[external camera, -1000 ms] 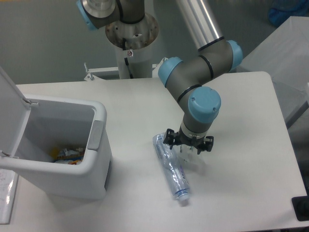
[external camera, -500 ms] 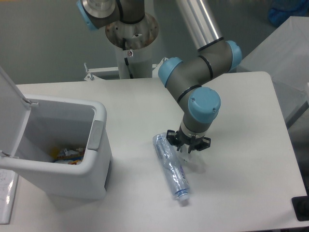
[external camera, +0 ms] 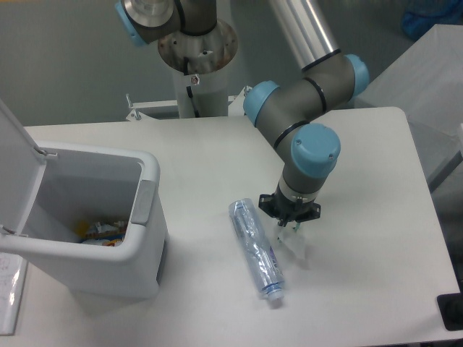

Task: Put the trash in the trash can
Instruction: 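Lower the gripper and pinch the plastic bag, then lift the bag and carry it over the white trash bin, then open the gripper to drop the bag into the bin, then move the gripper to the cap end of the clear water bottle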

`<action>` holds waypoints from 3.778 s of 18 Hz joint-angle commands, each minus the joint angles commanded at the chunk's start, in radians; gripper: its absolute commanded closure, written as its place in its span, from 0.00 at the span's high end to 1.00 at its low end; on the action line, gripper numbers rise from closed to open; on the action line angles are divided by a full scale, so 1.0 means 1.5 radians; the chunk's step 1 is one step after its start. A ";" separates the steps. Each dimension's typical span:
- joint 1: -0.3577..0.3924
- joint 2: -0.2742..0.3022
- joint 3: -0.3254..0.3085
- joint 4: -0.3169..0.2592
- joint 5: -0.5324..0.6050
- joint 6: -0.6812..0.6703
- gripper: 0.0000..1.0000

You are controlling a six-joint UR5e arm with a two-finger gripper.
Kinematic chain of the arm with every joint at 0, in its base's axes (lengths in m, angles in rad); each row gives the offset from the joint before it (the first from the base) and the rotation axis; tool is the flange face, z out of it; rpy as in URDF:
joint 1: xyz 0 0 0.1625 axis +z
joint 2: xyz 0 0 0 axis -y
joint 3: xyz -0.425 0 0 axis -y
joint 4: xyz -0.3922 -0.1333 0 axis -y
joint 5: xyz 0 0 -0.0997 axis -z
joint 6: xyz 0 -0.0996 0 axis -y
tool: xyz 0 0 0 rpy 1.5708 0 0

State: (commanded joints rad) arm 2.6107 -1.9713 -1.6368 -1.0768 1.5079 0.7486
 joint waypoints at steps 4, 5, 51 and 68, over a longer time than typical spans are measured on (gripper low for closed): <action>0.012 0.019 0.021 0.000 -0.048 -0.009 0.00; 0.018 0.021 0.036 -0.002 -0.068 -0.015 0.00; -0.199 0.273 0.091 0.001 -0.398 -0.266 1.00; 0.012 0.008 0.177 0.056 -0.395 -0.250 1.00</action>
State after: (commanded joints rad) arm 2.6292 -1.9600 -1.3715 -0.9925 0.9158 0.3742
